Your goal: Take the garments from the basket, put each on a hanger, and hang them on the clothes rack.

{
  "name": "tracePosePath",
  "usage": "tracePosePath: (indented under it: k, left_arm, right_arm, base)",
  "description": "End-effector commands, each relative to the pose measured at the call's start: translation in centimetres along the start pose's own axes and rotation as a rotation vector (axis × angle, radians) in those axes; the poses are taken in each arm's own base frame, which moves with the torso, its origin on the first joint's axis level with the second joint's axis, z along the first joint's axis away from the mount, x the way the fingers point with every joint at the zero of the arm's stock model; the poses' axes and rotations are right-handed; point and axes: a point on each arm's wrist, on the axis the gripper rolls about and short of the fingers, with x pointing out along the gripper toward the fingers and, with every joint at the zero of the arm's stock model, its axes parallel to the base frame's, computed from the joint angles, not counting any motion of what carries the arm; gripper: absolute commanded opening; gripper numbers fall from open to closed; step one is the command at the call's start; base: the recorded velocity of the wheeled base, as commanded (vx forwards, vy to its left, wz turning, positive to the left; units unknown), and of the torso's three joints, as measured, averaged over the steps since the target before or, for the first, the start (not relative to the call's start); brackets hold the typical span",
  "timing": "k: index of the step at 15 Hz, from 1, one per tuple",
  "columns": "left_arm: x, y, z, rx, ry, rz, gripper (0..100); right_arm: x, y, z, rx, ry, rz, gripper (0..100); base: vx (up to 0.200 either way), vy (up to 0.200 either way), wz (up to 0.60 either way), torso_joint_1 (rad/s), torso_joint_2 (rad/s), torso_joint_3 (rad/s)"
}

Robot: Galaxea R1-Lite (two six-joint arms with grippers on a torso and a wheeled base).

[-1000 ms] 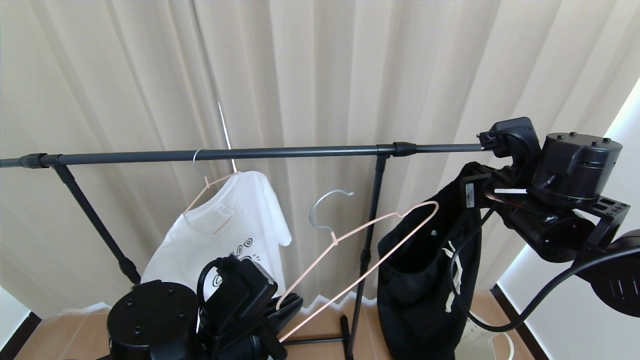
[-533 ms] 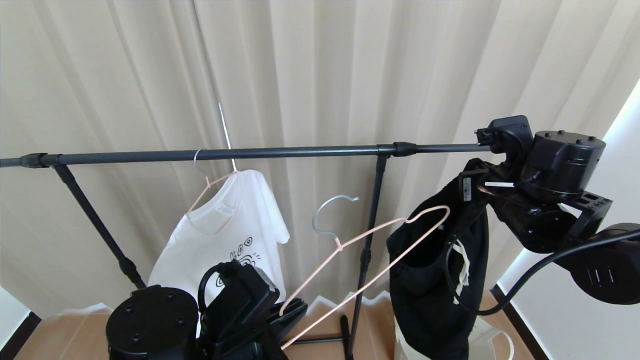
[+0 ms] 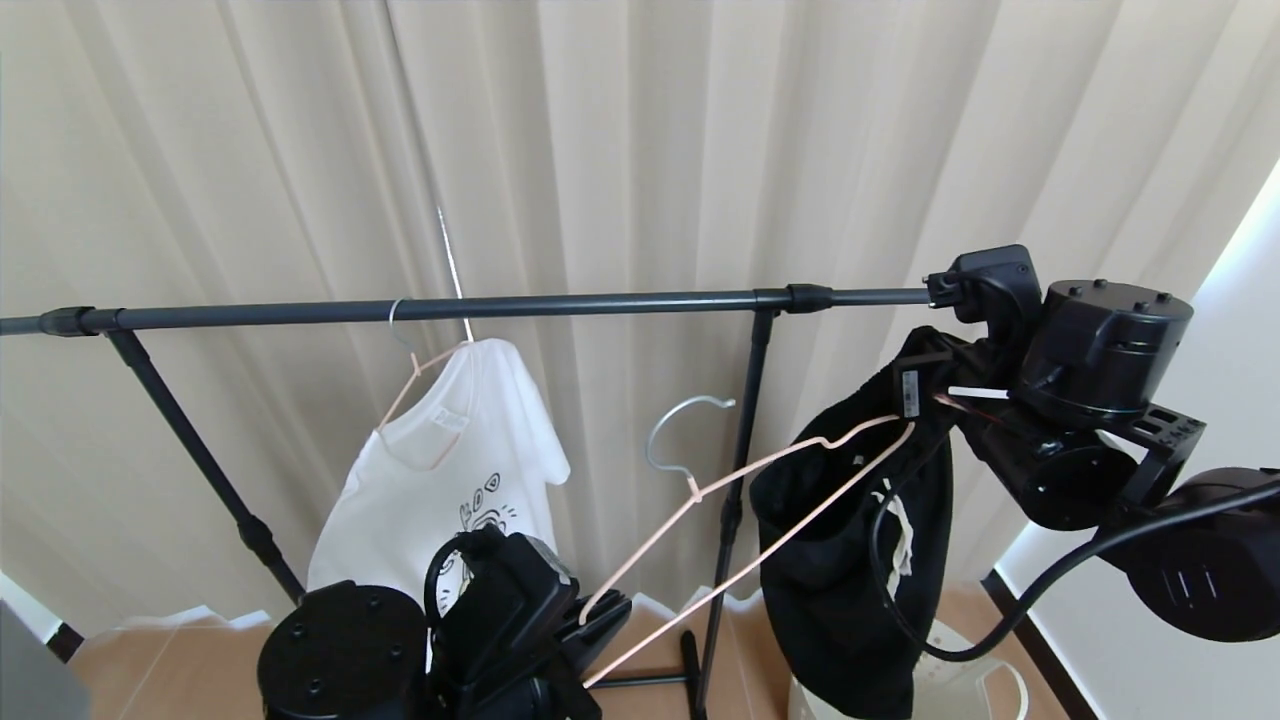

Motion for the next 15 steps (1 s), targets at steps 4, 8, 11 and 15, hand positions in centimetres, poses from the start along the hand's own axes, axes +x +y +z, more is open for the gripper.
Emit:
tracePosePath:
  k: [4, 8, 11, 15]
  left_arm:
    - [0.7, 0.3, -0.4, -0.002, 0.02, 0.035, 0]
    - [0.3, 0.6, -0.2, -0.003, 0.008, 0.048, 0]
    - [0.0, 0.6, -0.3, 0.001, 0.013, 0.046, 0]
    - [0.0, 0.6, -0.3, 0.007, 0.015, 0.046, 0]
  right_arm:
    - [-2.5, 1.2, 0.6, 0.0, -0.022, 0.056, 0]
    - [-3.0, 1.1, 0.8, 0.004, -0.029, 0.06, 0]
    - [-2.7, 0.9, 1.1, 0.015, -0.04, 0.047, 0]
    - [-1.3, -0.3, 1.1, 0.025, -0.036, -0.006, 0]
  base:
    - [0.0, 0.0, 0.0, 0.0, 0.0, 0.0]
    - [0.0, 0.0, 0.0, 0.0, 0.0, 0.0]
    - [0.0, 0.0, 0.0, 0.0, 0.0, 0.0]
    - [0.0, 0.0, 0.0, 0.0, 0.0, 0.0]
